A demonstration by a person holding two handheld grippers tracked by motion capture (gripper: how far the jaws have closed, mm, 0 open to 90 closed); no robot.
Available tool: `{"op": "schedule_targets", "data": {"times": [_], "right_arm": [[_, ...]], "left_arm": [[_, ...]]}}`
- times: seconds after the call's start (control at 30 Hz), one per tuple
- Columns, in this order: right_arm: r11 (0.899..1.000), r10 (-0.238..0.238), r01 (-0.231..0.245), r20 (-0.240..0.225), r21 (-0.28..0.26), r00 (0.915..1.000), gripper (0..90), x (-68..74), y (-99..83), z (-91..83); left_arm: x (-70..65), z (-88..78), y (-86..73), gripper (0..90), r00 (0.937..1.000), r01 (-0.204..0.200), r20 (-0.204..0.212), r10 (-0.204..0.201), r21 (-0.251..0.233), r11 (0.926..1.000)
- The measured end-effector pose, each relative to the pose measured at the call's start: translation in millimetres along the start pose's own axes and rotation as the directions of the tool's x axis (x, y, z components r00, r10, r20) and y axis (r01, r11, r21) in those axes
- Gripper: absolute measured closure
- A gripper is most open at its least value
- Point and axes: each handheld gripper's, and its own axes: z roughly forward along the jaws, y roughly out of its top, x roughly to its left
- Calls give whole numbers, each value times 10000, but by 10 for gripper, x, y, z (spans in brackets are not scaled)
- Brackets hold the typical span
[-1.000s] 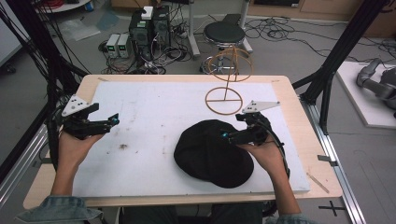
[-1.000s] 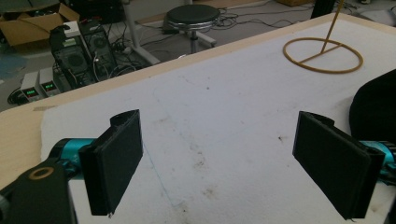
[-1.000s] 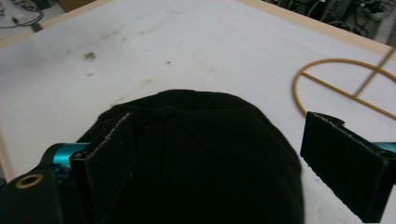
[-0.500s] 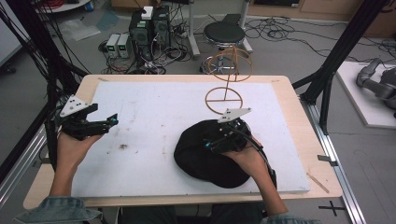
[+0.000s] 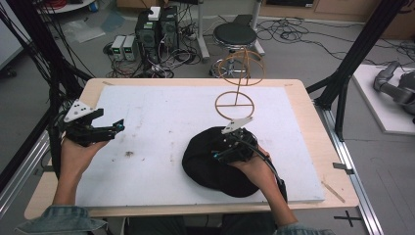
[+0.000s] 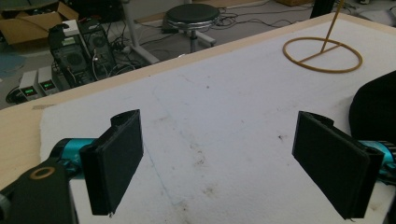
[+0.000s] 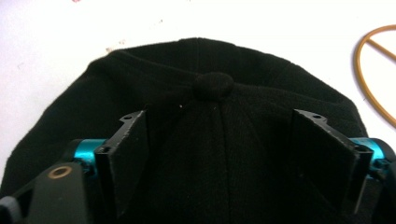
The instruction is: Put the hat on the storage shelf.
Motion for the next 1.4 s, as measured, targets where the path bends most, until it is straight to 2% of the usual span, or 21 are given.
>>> {"op": "schedule_targets", "data": {"times": [0.2,0.23,0.43,0.6,0.7,0.8,0.83,0.87,1.07,1.4], "right_arm": [[9996,16,-17,22,288,10000,296,3,-7,32],[9993,0,0,13,380,10000,340,10,-11,45],[9993,-18,20,-42,376,10000,444,20,-15,45],[9991,129,-126,-76,407,9999,528,9,-26,49],[9978,562,-560,-41,355,9984,603,-5,-29,38],[9974,633,-632,-27,354,9980,629,-5,-31,38],[9972,666,-665,-14,343,9978,685,0,-30,31],[9972,666,-665,-14,343,9978,685,0,-30,31],[9970,761,-760,-90,124,9971,757,-14,-31,-9],[9903,1083,-1119,-474,-827,9930,820,-52,-23,-147]], "left_arm": [[4,-2,-1,166,10000,33,-9,-33,-11,10000],[6,-6,-1,166,10000,13,-16,-13,6,10000],[0,-7,-2,167,10000,39,-17,-39,-13,10000],[-1,-9,0,169,10000,14,-2,-14,-15,10000],[-1,-10,0,170,10000,21,-5,-21,-25,10000],[-1,-12,0,170,10000,29,-12,-29,-42,10000],[0,-13,0,171,10000,31,-11,-31,-48,10000],[1,-15,1,171,10000,24,-14,-24,-44,10000],[4,-27,6,171,10000,60,-17,-60,-105,9999],[13,-69,21,171,10000,67,-49,-68,-186,9998]]}}
